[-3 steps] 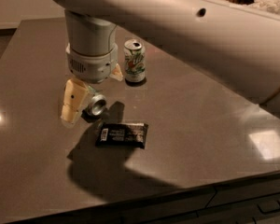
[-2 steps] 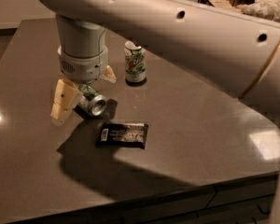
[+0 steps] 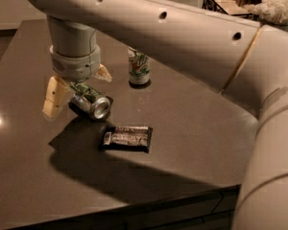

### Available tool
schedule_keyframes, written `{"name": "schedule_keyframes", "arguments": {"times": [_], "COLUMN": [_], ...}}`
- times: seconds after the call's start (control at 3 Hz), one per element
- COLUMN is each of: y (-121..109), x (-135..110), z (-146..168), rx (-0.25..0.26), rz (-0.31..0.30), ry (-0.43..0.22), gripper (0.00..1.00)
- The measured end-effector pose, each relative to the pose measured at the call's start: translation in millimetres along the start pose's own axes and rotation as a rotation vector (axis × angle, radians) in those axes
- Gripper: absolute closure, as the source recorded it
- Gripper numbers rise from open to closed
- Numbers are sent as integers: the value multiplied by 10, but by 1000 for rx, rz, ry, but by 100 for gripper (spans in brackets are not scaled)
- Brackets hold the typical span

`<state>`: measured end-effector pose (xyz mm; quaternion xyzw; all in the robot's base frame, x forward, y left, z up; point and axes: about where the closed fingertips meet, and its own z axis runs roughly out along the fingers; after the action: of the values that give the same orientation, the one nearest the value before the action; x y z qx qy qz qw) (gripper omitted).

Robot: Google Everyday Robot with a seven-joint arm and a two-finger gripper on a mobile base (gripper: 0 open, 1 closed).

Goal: Place green can upright

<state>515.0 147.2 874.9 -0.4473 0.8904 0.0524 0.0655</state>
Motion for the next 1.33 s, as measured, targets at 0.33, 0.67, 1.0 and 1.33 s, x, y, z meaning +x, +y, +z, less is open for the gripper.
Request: {"name": "schedule_keyframes", "arguments": {"times": [0.33, 0.67, 1.0, 1.33], "y": [2, -23, -38, -14], "x": [-123, -245, -350, -394], "z": [102, 216, 292, 303], "rx": [8, 13, 12, 1], "rz": [6, 6, -1, -33], "ry": [5, 14, 31, 42], "gripper": [0, 0, 15, 38]}}
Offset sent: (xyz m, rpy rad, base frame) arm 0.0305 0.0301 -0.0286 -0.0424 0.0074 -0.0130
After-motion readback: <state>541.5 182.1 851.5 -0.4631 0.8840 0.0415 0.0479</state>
